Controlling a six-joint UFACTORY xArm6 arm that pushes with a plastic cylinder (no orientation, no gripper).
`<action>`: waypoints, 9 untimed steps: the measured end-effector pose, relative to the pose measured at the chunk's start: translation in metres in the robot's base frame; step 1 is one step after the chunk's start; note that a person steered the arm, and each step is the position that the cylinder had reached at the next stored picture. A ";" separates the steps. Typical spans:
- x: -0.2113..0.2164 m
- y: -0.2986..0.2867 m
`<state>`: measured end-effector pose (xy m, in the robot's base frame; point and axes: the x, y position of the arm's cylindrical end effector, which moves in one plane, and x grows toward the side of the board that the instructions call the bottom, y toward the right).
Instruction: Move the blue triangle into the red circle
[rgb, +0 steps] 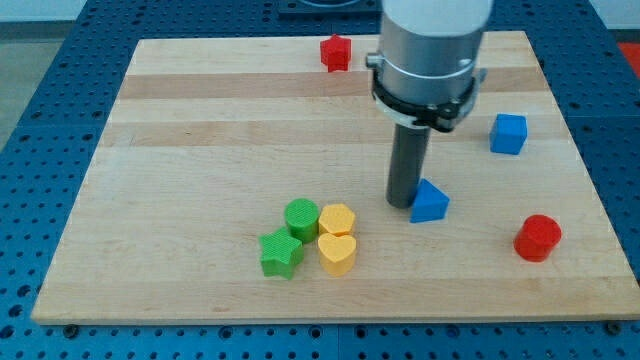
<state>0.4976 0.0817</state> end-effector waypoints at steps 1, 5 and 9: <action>0.004 0.006; 0.007 0.060; 0.029 0.080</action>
